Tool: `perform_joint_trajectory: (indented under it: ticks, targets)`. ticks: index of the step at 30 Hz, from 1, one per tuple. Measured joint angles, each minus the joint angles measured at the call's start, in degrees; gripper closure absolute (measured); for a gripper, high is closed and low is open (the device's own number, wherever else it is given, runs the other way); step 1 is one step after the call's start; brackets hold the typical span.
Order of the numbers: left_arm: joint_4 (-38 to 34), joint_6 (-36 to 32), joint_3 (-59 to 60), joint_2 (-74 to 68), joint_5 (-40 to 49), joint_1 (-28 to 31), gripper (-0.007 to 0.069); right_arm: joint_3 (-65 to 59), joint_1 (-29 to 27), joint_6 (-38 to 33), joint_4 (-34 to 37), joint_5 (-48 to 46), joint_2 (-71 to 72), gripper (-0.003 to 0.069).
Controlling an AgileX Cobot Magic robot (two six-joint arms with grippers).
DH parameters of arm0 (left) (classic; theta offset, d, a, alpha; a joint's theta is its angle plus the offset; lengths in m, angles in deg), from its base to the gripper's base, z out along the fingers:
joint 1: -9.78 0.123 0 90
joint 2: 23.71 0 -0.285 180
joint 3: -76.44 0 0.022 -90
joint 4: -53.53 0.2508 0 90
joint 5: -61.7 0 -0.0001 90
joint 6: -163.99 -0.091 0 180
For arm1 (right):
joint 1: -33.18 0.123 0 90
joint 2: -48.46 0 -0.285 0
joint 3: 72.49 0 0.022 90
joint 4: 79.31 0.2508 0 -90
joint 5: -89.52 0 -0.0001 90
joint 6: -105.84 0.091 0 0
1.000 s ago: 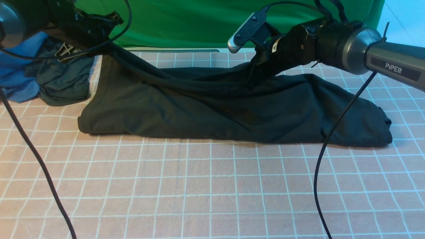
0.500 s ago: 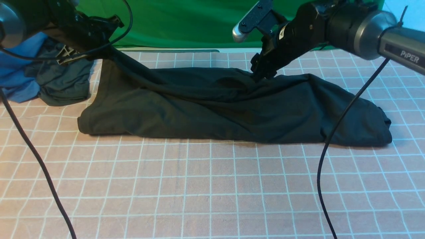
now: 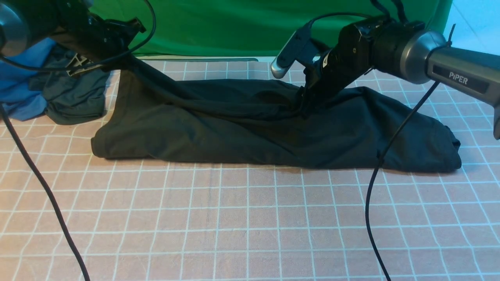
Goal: Fold a long-sleeved shirt over a pink coffee tablecloth.
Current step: 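Fold the black garment in half by bringing its near edge over to the far edge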
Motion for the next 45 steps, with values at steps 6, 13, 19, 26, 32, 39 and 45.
perform_joint_trajectory:
  ticks: [6, 13, 19, 26, 32, 39, 45]
  targets:
    - [0.0, 0.0, 0.0, 0.0, -0.2, 0.0, 0.0577, 0.0, 1.5, -2.8, 0.0, 1.4, -1.5, 0.0214]
    - [0.0, 0.0, 0.0, 0.0, -0.2, 0.0, 0.0577, 0.0, 1.8, -4.1, 0.0, 3.8, -2.5, 0.0446]
    - [-0.2, 0.0, 0.0, 0.0, -0.6, 0.0, 0.0577, 0.0, 1.8, -2.5, 0.0, 7.2, -1.1, 0.0579]
    - [-0.2, 0.0, 0.0, 0.0, -2.9, 0.0, 0.0577, 0.0, 0.7, -1.8, 0.0, 9.8, -0.1, 0.0579]
    - [-0.2, 0.0, 0.0, 0.0, -6.7, 0.0, 0.0577, 0.0, -0.5, 0.5, 0.0, 12.3, 0.0, 0.0579]
    - [-0.2, 0.1, 0.0, -1.6, -9.1, 0.0, 0.0577, 0.0, -1.4, 1.5, 0.0, 14.8, -0.6, 0.0579]
    - [-0.2, 2.2, 0.0, -2.7, -11.5, 0.1, 0.0577, 0.0, -1.4, 1.6, 0.0, 18.4, -2.1, 0.0579]
